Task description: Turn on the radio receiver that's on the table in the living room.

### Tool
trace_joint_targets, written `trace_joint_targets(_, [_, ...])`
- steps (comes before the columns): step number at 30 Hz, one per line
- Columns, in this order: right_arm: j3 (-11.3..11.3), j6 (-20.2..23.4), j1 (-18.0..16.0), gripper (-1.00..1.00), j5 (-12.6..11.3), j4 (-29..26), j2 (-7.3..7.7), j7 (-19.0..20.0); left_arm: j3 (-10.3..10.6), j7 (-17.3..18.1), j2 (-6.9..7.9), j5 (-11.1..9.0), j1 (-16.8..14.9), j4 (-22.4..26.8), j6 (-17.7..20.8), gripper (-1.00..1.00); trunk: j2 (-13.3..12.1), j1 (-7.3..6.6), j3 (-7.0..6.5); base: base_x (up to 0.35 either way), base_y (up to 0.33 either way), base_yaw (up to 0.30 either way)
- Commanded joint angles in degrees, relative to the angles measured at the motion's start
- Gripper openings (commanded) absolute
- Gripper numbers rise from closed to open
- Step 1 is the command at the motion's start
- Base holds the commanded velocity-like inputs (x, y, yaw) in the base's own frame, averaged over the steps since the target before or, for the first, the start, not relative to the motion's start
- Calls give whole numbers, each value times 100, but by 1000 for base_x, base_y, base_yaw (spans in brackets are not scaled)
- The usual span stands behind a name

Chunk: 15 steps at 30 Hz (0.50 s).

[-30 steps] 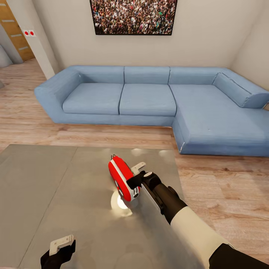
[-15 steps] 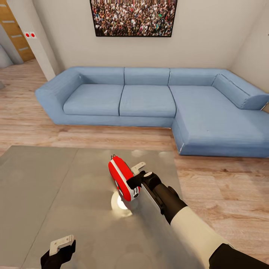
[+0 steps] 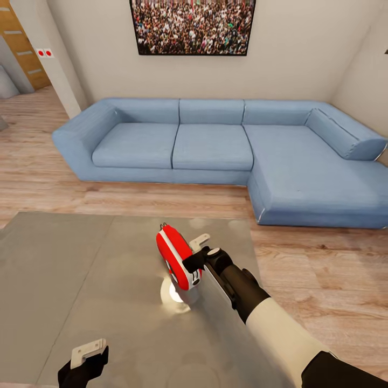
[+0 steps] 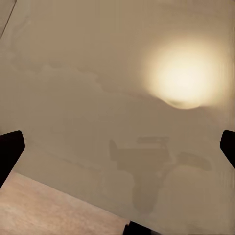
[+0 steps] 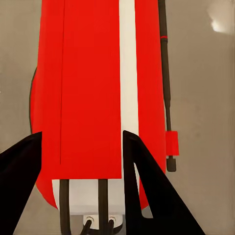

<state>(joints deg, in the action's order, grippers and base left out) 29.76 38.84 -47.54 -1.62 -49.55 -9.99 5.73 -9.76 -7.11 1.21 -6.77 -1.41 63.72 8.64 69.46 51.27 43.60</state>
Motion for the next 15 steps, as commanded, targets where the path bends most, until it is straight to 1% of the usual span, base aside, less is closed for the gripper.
trace_joint_targets(1, [-7, 0, -1, -100, -13, -2, -1, 3, 0, 0, 3, 0, 0, 0, -1, 100, -41, -23, -19, 0, 0, 0])
trace_joint_targets(6, [-22, 11, -1, -100, -32, -2, -1, 16, 0, 3, 10, 0, 0, 0, -2, 100, -242, -133, -108, 0, 0, 0])
trace_joint_targets(10, [-16, 17, -1, -100, -14, -2, -1, 219, 0, 1, 10, 0, 0, 0, -2, 100, -402, -220, -180, 0, 0, 0])
trace_joint_targets(15, [-15, 17, -1, -100, -12, -2, -1, 322, 0, 2, 18, 0, 0, 0, -8, 100, -402, -220, -180, 0, 0, 0])
